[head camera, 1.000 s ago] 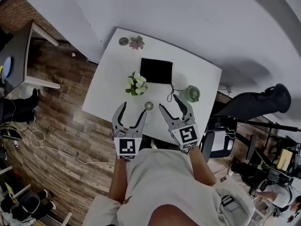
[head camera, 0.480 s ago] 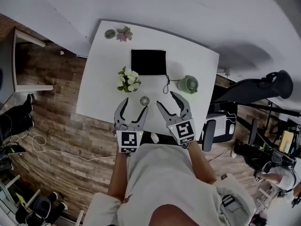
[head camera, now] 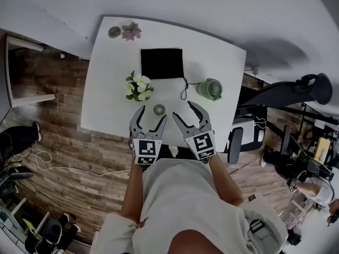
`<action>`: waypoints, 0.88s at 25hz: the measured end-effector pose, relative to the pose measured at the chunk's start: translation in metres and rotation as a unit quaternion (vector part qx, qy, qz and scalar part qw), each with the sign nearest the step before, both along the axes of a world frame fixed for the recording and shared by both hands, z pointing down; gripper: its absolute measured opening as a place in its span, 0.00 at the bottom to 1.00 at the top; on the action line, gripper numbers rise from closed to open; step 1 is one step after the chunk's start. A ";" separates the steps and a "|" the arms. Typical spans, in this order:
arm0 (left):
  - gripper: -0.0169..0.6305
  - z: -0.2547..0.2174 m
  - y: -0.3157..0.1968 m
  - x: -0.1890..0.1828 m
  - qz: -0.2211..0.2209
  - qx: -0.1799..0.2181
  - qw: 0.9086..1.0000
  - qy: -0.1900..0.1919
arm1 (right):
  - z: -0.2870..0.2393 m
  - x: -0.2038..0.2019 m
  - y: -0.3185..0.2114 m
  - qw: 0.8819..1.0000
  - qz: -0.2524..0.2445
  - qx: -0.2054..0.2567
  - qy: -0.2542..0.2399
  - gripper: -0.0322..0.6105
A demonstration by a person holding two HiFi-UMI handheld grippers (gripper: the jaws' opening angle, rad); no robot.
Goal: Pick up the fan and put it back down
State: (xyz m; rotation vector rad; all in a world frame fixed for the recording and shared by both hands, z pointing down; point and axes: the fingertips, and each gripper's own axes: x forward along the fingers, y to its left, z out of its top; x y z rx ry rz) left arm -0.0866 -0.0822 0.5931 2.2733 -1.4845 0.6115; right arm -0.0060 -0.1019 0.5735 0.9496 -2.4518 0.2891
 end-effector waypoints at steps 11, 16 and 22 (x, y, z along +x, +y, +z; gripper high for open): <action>0.58 0.057 -0.001 0.013 0.018 -0.059 0.998 -0.009 | 0.035 0.004 0.007 0.999 0.004 -0.036 0.016 0.47; 0.60 0.078 0.001 0.018 0.027 -0.084 0.996 -0.015 | 0.054 0.007 0.011 0.998 0.009 -0.053 0.024 0.47; 0.61 0.095 0.001 0.021 0.031 -0.105 0.994 -0.018 | 0.074 0.012 0.018 0.997 0.010 -0.072 0.040 0.48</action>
